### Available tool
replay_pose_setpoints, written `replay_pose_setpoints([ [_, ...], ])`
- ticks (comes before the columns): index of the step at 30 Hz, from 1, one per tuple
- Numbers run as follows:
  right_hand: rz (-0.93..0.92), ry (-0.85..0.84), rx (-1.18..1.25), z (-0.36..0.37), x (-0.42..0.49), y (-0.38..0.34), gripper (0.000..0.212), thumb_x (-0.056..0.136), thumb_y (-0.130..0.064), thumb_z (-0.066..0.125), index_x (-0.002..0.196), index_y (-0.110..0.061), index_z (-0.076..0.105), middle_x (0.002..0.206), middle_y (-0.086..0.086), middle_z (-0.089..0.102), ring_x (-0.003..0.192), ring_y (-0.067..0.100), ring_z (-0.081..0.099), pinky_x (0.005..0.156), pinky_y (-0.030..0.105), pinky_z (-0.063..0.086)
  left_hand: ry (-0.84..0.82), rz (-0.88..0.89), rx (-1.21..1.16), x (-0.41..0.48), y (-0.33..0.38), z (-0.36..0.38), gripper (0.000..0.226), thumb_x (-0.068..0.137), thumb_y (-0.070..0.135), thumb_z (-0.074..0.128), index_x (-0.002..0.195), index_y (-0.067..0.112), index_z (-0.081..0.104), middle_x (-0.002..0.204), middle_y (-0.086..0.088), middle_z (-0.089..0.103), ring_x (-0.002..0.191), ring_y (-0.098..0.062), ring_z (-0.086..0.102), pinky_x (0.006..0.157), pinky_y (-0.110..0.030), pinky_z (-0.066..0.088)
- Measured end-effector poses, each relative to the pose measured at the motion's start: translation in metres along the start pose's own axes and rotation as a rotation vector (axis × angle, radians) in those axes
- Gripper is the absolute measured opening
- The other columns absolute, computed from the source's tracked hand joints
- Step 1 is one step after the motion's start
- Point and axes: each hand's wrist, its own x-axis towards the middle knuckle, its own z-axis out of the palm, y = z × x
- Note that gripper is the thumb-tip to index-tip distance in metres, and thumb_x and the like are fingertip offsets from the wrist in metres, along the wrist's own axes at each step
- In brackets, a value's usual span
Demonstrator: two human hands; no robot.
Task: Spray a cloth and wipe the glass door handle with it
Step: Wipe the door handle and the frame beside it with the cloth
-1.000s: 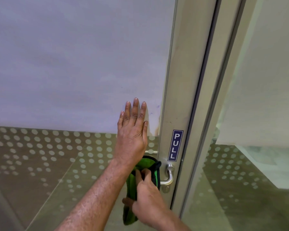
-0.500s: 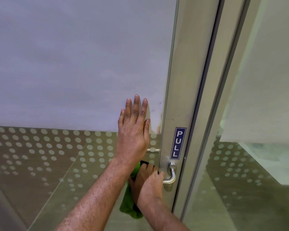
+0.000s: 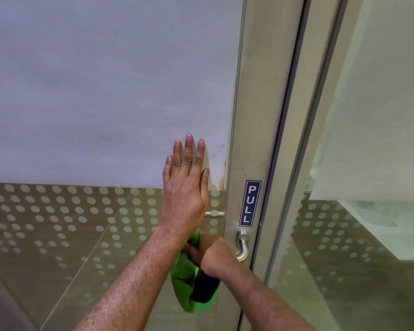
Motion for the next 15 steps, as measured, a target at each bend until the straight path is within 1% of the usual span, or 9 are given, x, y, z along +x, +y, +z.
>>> replay_pose_setpoints([
  [1, -0.061, 0.045, -0.059, 0.002, -0.003, 0.002, 0.039, 0.095, -0.062, 0.053, 0.097, -0.023, 0.061, 0.094, 0.002, 0.072, 0.082, 0.025, 0.068, 0.075, 0.039, 0.056, 0.000, -0.001, 0.002, 0.000, 0.000, 0.000, 0.060, 0.111, 0.025, 0.034, 0.167, 0.023, 0.012, 0.177, 0.001, -0.001, 0.163, -0.019, -0.008, 0.132, -0.040, -0.004],
  [3, -0.185, 0.122, -0.173, 0.008, -0.006, 0.013, 0.044, 0.095, -0.059, 0.053, 0.118, -0.022, 0.059, 0.108, 0.006, 0.072, 0.091, 0.030, 0.069, 0.082, 0.044, 0.057, 0.003, -0.001, 0.010, 0.000, 0.000, 0.000, 0.060, 0.110, 0.025, 0.033, 0.167, 0.023, 0.012, 0.177, 0.001, -0.001, 0.163, -0.019, -0.008, 0.132, -0.039, -0.004],
  [5, -0.337, 0.192, -0.393, 0.017, -0.008, 0.027, 0.049, 0.096, -0.045, 0.053, 0.137, -0.017, 0.052, 0.120, 0.010, 0.067, 0.100, 0.032, 0.064, 0.095, 0.047, 0.052, 0.003, -0.004, 0.017, 0.000, 0.000, 0.001, 0.061, 0.110, 0.025, 0.032, 0.167, 0.023, 0.011, 0.177, 0.001, -0.001, 0.163, -0.019, -0.008, 0.132, -0.039, -0.004],
  [6, -0.401, 0.228, -0.515, 0.022, -0.011, 0.035, 0.052, 0.094, -0.035, 0.052, 0.142, -0.014, 0.052, 0.120, 0.011, 0.067, 0.103, 0.031, 0.062, 0.101, 0.047, 0.049, 0.001, -0.005, 0.018, 0.000, 0.000, 0.001, 0.061, 0.110, 0.026, 0.032, 0.167, 0.023, 0.011, 0.177, 0.001, -0.002, 0.163, -0.019, -0.008, 0.132, -0.040, -0.003],
  [7, -0.450, 0.266, -0.585, 0.026, -0.016, 0.044, 0.056, 0.088, -0.027, 0.049, 0.142, -0.012, 0.053, 0.117, 0.009, 0.068, 0.104, 0.029, 0.061, 0.104, 0.046, 0.046, -0.002, -0.006, 0.017, 0.001, -0.001, 0.001, 0.061, 0.110, 0.026, 0.032, 0.167, 0.023, 0.010, 0.177, 0.001, -0.002, 0.163, -0.019, -0.008, 0.132, -0.041, -0.002],
  [9, -0.522, 0.349, -0.535, 0.030, -0.030, 0.063, 0.065, 0.076, -0.019, 0.048, 0.140, -0.015, 0.055, 0.115, 0.002, 0.067, 0.107, 0.022, 0.062, 0.106, 0.041, 0.041, -0.004, -0.006, 0.019, 0.000, -0.001, 0.000, 0.061, 0.110, 0.026, 0.032, 0.167, 0.023, 0.010, 0.177, 0.001, -0.002, 0.163, -0.019, -0.008, 0.132, -0.042, -0.001],
  [10, -0.543, 0.387, -0.505, 0.028, -0.034, 0.076, 0.065, 0.073, -0.017, 0.048, 0.138, -0.018, 0.057, 0.117, 0.000, 0.067, 0.111, 0.020, 0.063, 0.108, 0.041, 0.037, -0.002, -0.004, 0.020, 0.000, -0.001, 0.000, 0.061, 0.110, 0.026, 0.032, 0.167, 0.023, 0.011, 0.177, 0.001, -0.001, 0.163, -0.019, -0.008, 0.132, -0.041, -0.002],
  [12, -0.569, 0.441, -0.494, 0.021, -0.038, 0.098, 0.064, 0.071, -0.014, 0.053, 0.134, -0.022, 0.058, 0.122, -0.002, 0.067, 0.120, 0.018, 0.062, 0.115, 0.044, 0.030, 0.002, -0.002, 0.022, 0.001, -0.001, 0.001, 0.061, 0.110, 0.026, 0.032, 0.167, 0.023, 0.011, 0.177, 0.001, -0.001, 0.163, -0.019, -0.008, 0.132, -0.039, -0.003],
  [15, -0.587, 0.389, -0.468, 0.010, -0.037, 0.118, 0.076, 0.069, -0.005, 0.064, 0.141, -0.026, 0.053, 0.130, -0.007, 0.064, 0.131, 0.015, 0.054, 0.121, 0.048, 0.023, -0.012, -0.003, 0.023, 0.001, -0.002, 0.002, 0.061, 0.110, 0.028, 0.030, 0.167, 0.024, 0.009, 0.177, 0.002, -0.003, 0.162, -0.018, -0.010, 0.132, -0.038, -0.005],
])
